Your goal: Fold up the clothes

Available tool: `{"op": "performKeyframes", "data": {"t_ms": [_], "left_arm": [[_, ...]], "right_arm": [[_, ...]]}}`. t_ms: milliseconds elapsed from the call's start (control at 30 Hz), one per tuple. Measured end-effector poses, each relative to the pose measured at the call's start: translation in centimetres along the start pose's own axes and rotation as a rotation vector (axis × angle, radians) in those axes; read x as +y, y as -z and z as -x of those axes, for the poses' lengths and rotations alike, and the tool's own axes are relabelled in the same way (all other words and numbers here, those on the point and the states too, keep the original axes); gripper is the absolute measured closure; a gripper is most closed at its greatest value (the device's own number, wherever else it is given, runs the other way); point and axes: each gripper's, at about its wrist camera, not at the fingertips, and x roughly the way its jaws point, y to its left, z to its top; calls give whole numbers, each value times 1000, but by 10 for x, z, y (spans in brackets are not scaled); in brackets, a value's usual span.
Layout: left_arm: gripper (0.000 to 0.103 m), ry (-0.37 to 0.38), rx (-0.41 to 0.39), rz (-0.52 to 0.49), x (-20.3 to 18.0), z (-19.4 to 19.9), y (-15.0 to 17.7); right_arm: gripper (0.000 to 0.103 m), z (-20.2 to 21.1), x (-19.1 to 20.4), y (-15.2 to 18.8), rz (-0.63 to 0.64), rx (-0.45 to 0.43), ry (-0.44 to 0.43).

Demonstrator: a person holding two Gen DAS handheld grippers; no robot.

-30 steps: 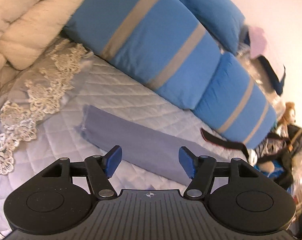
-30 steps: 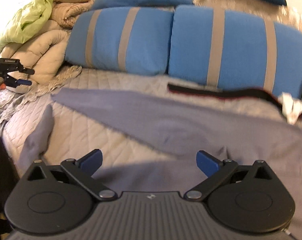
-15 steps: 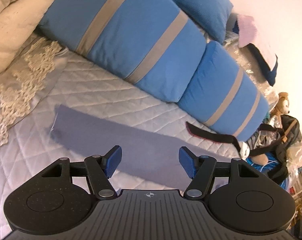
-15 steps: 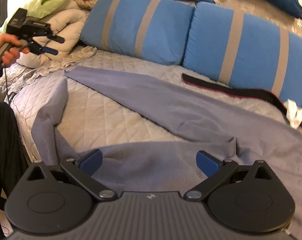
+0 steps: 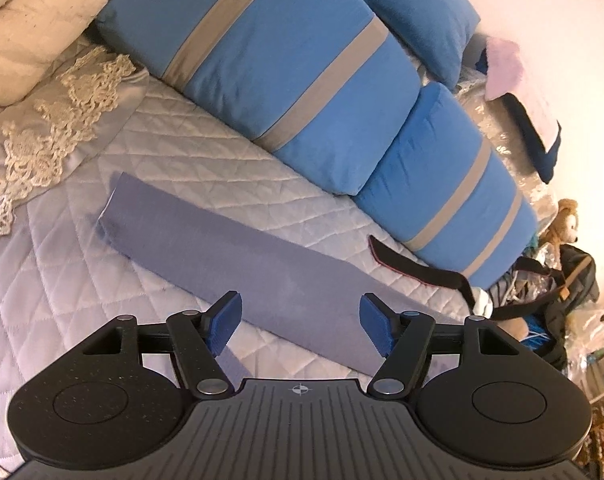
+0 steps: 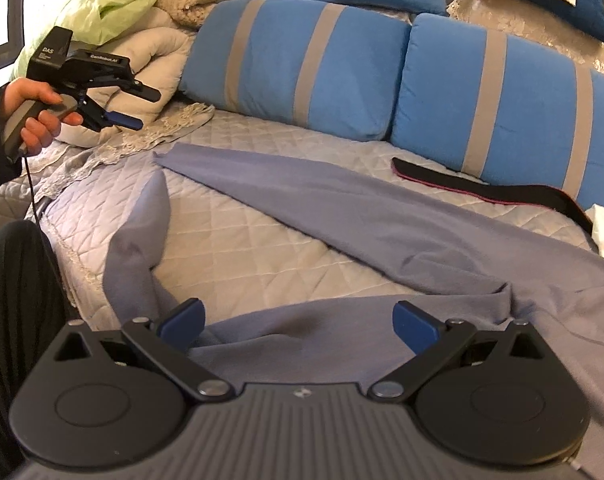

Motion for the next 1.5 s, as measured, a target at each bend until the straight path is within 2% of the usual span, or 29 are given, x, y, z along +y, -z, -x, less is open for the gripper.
{"op": "performKeyframes", "data": {"t_ms": [200, 367, 467, 567, 933, 1300, 1500], "left_arm": [[38, -7, 21, 4, 5, -3, 4], [38, -5, 53, 20, 13, -9, 4], [38, 12, 67, 37, 18, -12, 5], [38, 50, 106, 62, 22, -19, 4], [38, 71, 48, 75, 15, -25, 7], [38, 32, 53, 87, 29, -30, 9], [38, -63, 28, -21, 37, -35, 11]], "right_arm": [[0, -7, 0, -2, -66, 37, 35], [0, -16, -13, -3, -184, 83, 77], [0, -20, -17, -3, -210, 95, 62], [0, -23, -15, -6, -205, 109, 51], [0, -27, -7, -17, -163, 139, 65], [0, -25, 4, -15, -146, 151, 77], [0, -23, 8, -7, -137, 155, 78]]}}
